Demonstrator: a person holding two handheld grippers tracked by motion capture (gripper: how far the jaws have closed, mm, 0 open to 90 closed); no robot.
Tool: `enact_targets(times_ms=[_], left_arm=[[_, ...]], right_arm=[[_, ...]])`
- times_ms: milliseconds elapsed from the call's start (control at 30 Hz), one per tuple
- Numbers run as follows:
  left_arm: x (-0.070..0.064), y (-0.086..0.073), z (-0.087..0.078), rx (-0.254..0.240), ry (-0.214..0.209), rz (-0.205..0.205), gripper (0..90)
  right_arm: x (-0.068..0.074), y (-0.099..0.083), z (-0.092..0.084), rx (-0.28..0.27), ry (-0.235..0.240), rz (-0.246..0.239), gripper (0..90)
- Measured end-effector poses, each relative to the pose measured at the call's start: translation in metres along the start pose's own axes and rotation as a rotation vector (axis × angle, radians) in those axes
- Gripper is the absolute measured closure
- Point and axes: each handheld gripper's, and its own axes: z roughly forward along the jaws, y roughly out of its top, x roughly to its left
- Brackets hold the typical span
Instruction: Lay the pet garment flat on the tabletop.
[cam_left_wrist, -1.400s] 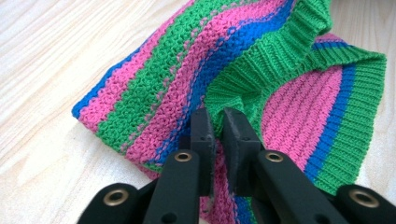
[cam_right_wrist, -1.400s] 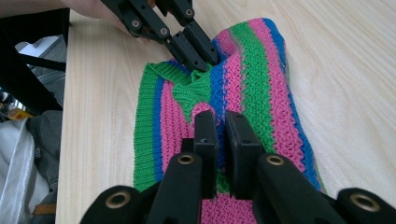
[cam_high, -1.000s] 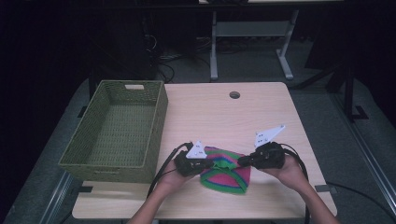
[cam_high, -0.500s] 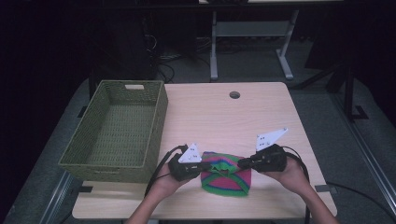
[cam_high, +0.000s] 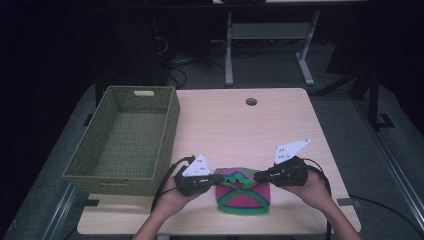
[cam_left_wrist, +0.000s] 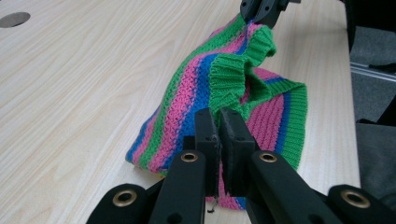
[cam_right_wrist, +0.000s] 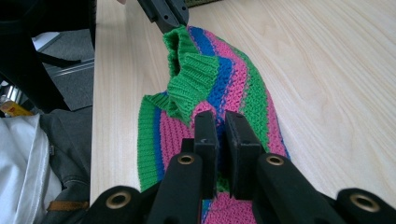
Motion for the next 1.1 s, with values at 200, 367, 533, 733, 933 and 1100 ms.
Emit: enact_targets(times_ms=[200,367,533,733,933,1100], left_arm=[[-0.001,0.002,-0.006,-0.009,0.0,0.001,86.8],[0.0,0.004,-0.01,-0.016,-0.001,0.005,86.7],[0.003,0.007,-0.012,-0.012,0.0,0.004,86.8],[0.009,0.014,-0.015,-0.011,0.008,0.001,86.8],[0.015,0.022,-0.017,-0.017,0.024,0.004,86.8],[0.02,0.029,-0.017,-0.018,0.034,0.003,86.8]], right_arm=[[0.002,0.003,0.001,-0.001,0.001,-0.008,83.8],[0.003,0.008,-0.001,-0.005,-0.004,-0.03,83.8],[0.003,0.015,-0.004,-0.01,-0.006,-0.038,83.8],[0.003,0.022,-0.007,-0.013,-0.011,-0.043,83.8],[0.001,0.024,-0.009,-0.022,-0.018,-0.031,83.8],[-0.005,0.024,-0.01,-0.036,-0.016,-0.011,83.8]])
